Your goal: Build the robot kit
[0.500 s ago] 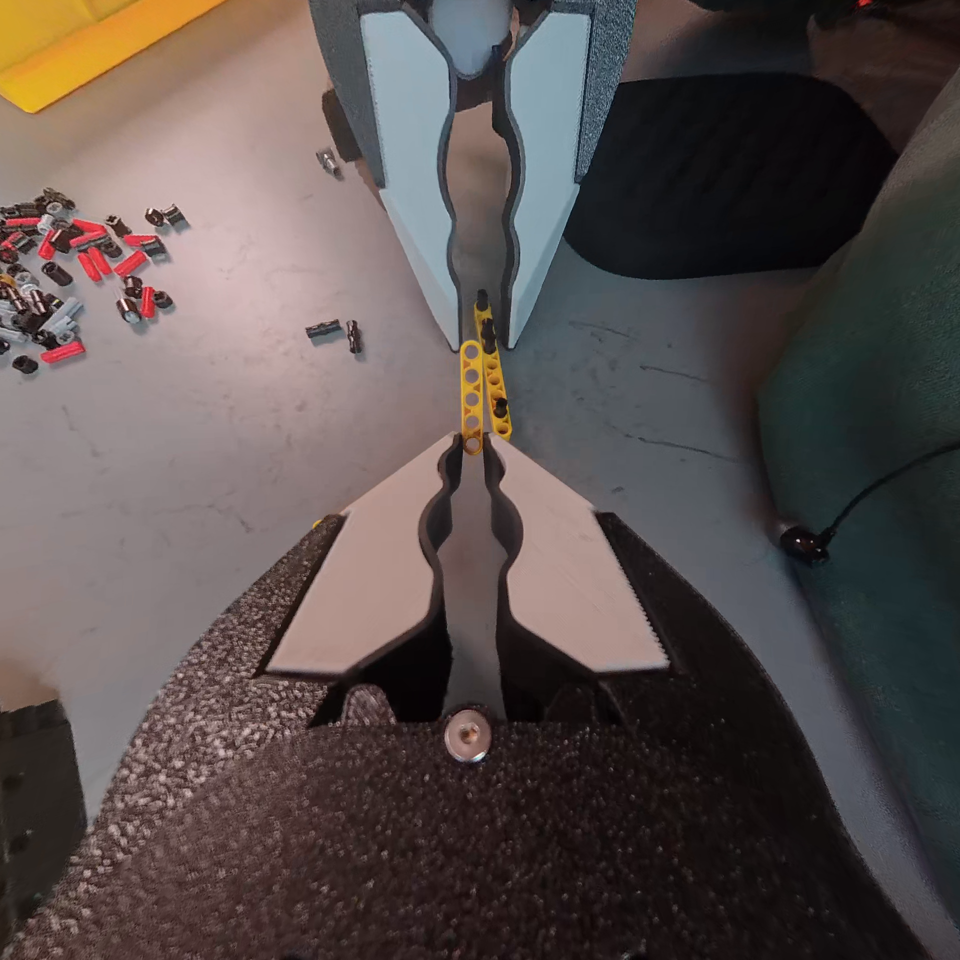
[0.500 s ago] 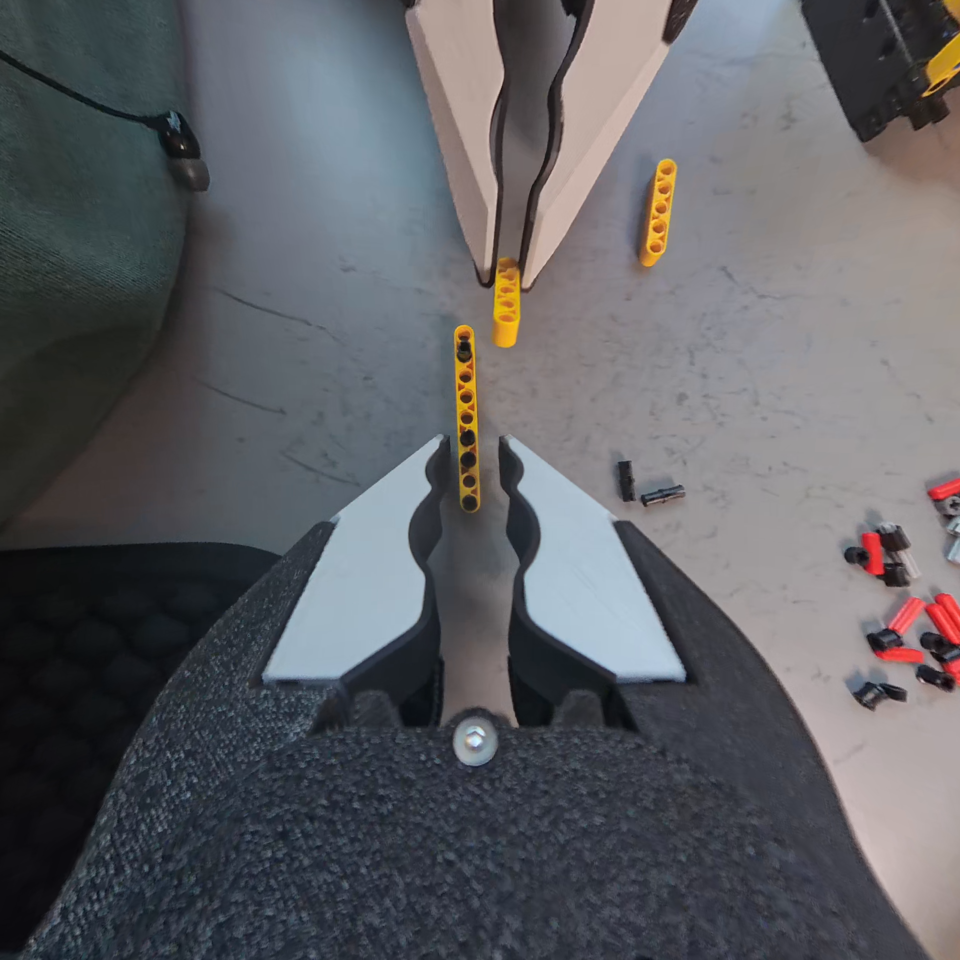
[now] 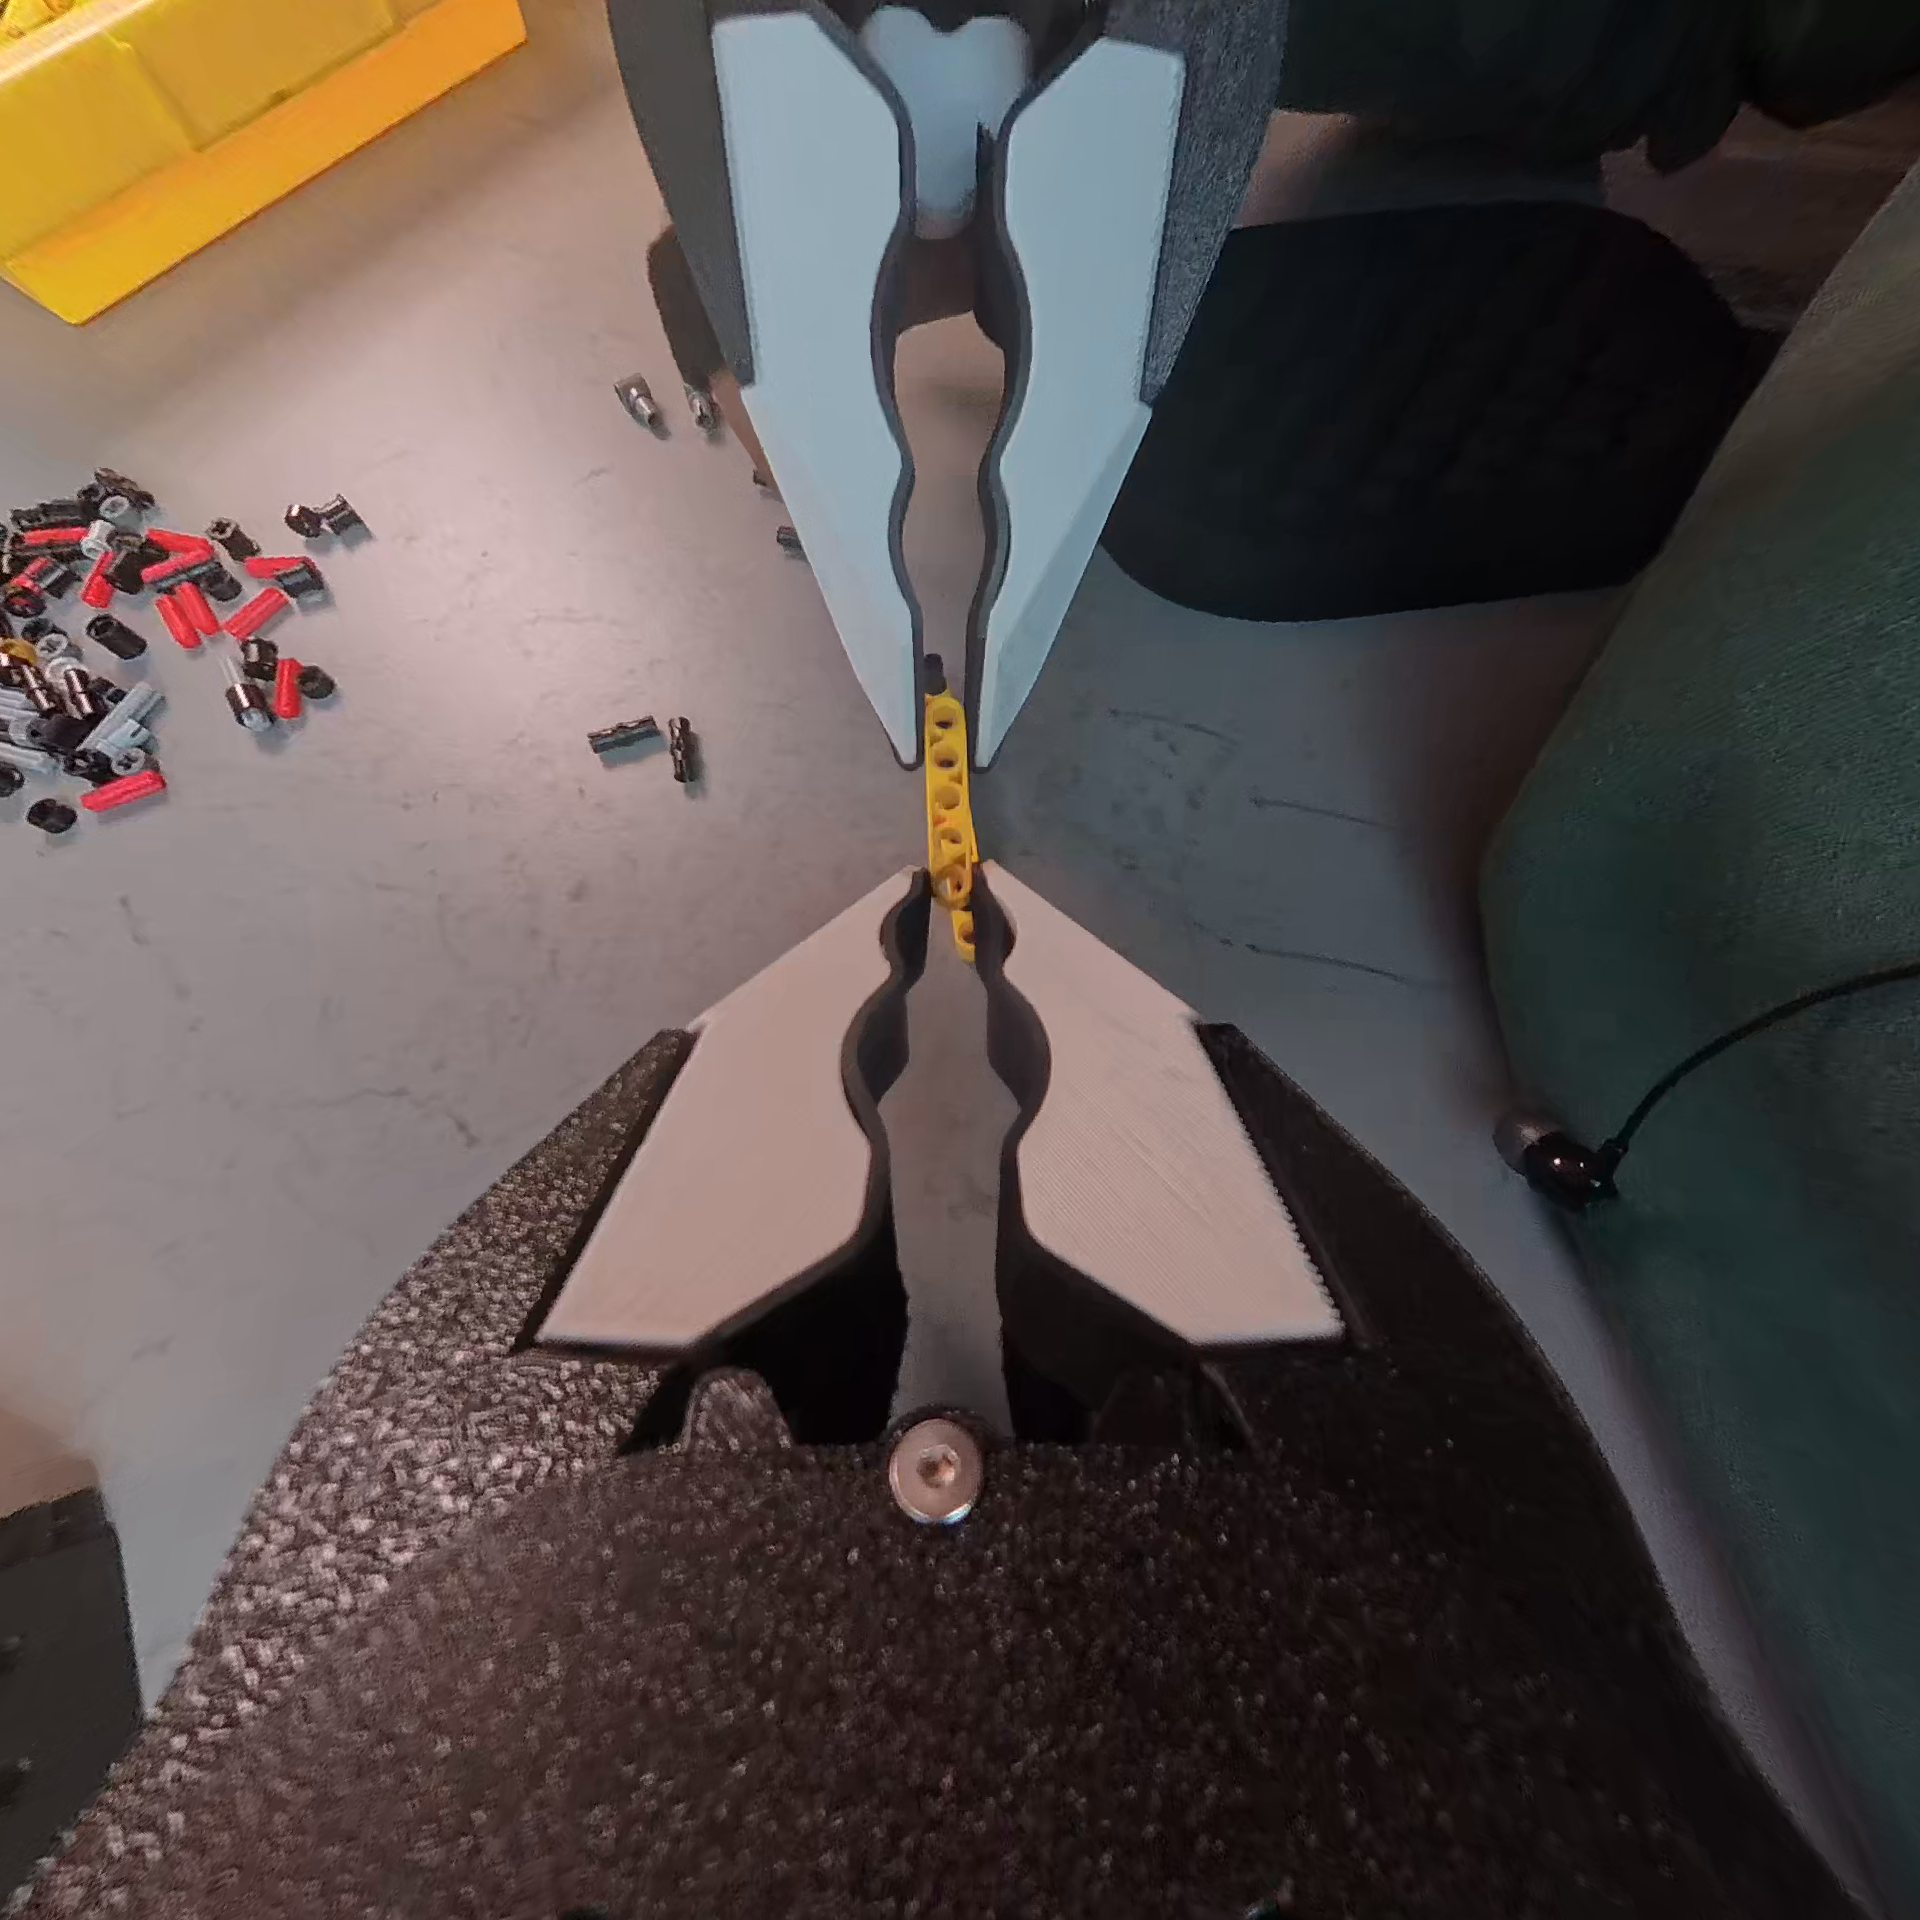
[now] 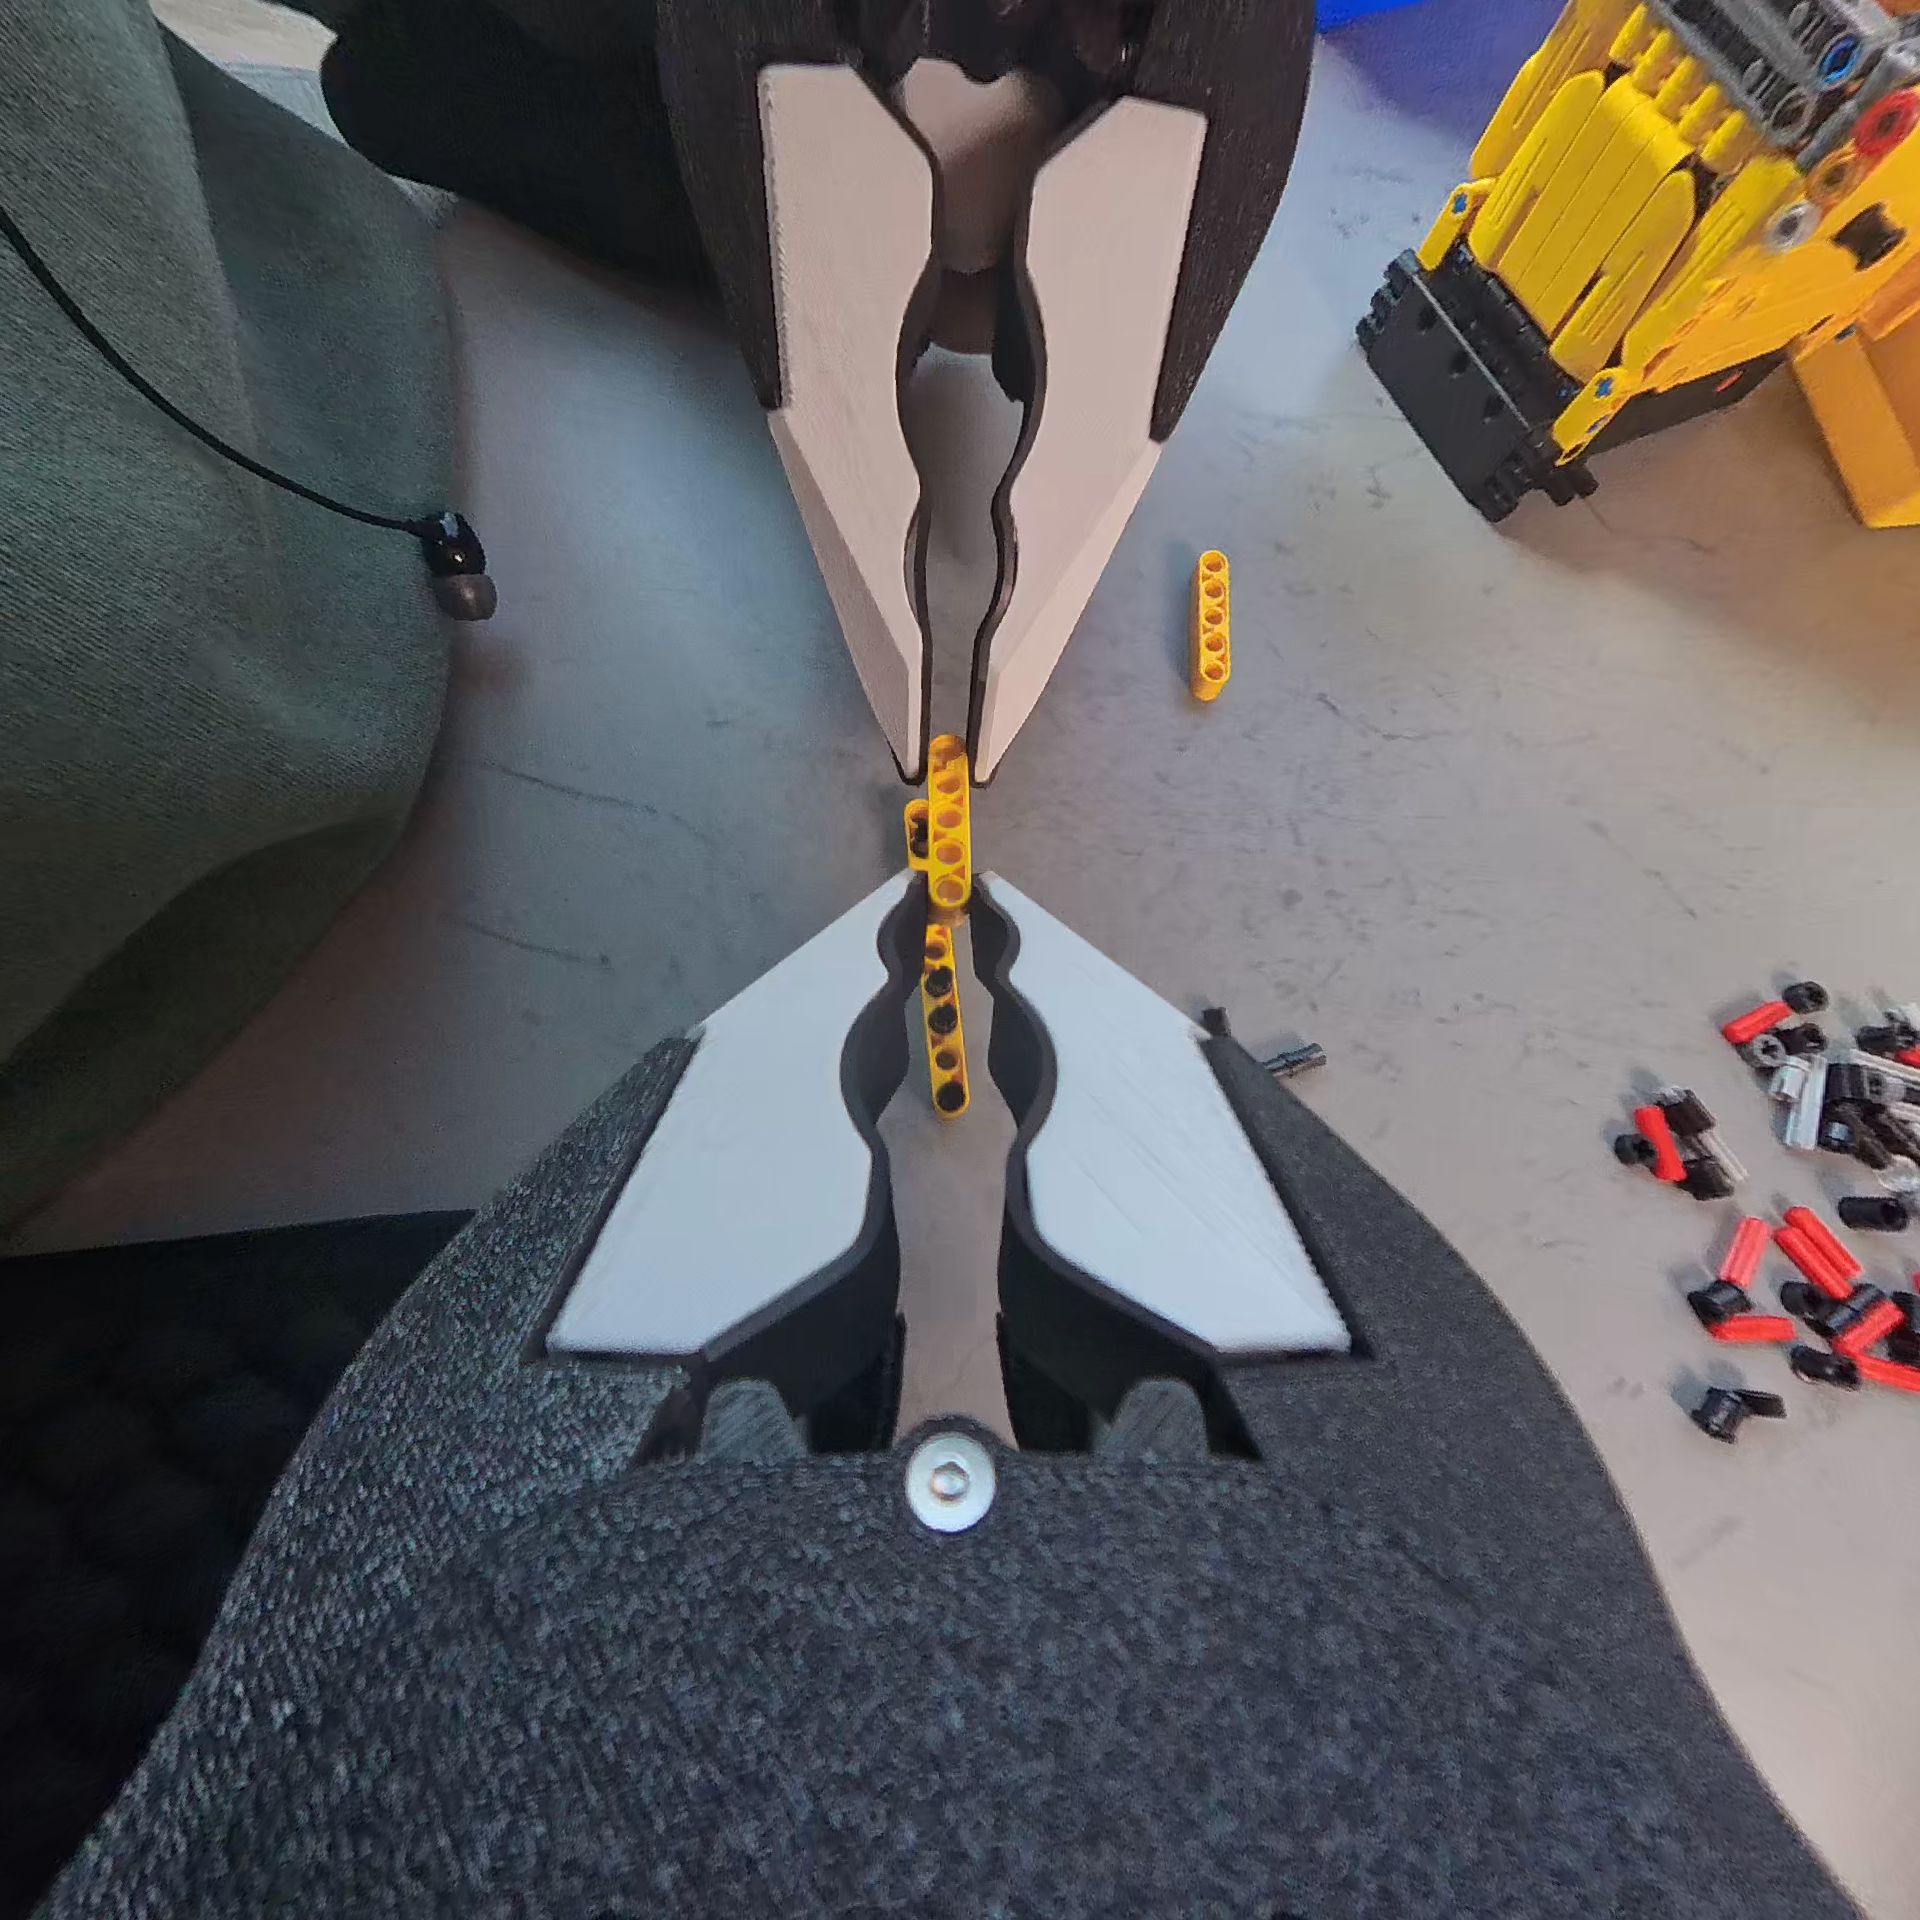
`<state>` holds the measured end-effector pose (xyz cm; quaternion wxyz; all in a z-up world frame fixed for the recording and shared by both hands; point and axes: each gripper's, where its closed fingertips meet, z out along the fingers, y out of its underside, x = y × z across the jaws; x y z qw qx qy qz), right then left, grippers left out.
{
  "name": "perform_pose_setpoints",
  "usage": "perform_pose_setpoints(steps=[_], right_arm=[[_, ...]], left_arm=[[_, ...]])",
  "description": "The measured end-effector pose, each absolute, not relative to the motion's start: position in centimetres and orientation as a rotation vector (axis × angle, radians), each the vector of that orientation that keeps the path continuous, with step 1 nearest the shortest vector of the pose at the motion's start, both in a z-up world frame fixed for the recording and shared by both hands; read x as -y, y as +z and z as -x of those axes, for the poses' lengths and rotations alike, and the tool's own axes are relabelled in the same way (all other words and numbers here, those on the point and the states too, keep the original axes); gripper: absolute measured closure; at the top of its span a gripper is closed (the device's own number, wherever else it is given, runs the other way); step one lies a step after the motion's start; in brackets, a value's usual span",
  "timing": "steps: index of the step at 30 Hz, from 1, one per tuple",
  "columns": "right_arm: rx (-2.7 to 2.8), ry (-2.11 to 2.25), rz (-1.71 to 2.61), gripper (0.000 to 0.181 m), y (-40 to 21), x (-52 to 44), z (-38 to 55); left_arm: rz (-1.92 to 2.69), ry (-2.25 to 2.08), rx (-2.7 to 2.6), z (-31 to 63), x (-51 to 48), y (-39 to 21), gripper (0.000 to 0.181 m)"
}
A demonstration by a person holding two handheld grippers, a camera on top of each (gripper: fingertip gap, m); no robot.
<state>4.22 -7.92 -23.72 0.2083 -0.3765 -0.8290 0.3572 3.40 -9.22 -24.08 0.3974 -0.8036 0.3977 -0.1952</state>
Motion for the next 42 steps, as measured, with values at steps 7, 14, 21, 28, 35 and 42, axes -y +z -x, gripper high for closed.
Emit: perform_pose_setpoints(steps=[7, 14, 21, 28, 35, 42], right_arm=[[2.309, 0.979, 1.029, 0.166, -24.2, 7.7, -4.3], [2.325, 1.004, 1.015, 0.174, -24.5, 8.0, -4.5], [2.346, 1.038, 0.999, 0.174, -25.0, 8.1, -4.7], [2.352, 1.045, 1.004, 0.174, -24.8, 7.8, -4.7], [2.358, 1.03, 1.004, 0.174, -24.7, 7.7, -4.9], [2.362, 1.037, 1.019, 0.174, -25.0, 7.5, -4.9]], left_arm=[[2.04, -0.488, -1.015, -3.5, 9.4, -24.7, 0.174], [2.05, -0.508, -0.996, -3.7, 9.4, -24.8, 0.174], [2.023, -0.496, -1.028, -3.9, 9.6, -25.0, 0.174], [2.024, -0.48, -1.021, -3.9, 9.4, -25.1, 0.174], [2.037, -0.477, -1.018, -3.9, 9.3, -25.3, 0.174], [2.039, -0.481, -1.016, -4.0, 9.3, -25.3, 0.174]])
